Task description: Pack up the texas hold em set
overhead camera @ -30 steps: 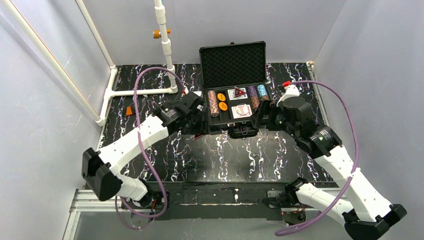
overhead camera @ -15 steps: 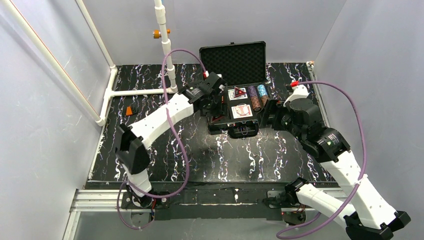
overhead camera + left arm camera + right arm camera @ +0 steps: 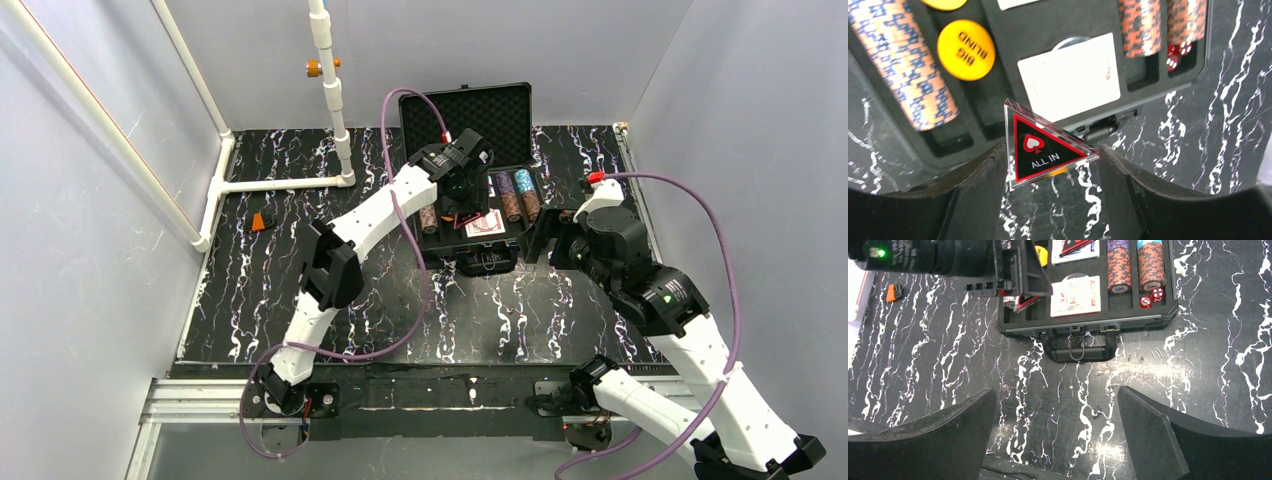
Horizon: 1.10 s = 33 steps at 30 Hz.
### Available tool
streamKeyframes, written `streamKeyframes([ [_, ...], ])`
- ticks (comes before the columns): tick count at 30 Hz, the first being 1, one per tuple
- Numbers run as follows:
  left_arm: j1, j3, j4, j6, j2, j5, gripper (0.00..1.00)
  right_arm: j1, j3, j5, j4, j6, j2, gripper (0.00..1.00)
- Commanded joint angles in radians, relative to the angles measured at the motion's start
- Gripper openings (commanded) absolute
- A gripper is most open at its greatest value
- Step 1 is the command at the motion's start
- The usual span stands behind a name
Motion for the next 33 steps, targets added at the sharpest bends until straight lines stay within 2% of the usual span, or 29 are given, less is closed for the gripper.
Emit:
streamKeyframes([
  [1, -0.004, 0.138, -0.048, -0.065, 0.074, -0.009, 0.00, 0.002, -0.005, 0.010, 0.005, -0.012, -0.004, 0.98],
  [8, -0.001, 0.218, 0.017, -0.103, 0.163, 0.000, 0.00, 0.002, -0.009, 0.011, -0.003, -0.021, 0.002, 0.98],
  [33, 0.019, 0.201, 0.112, -0.088, 0.205, 0.059, 0.00, 0.001, -0.041, -0.024, 0.001, -0.007, 0.002, 0.98],
])
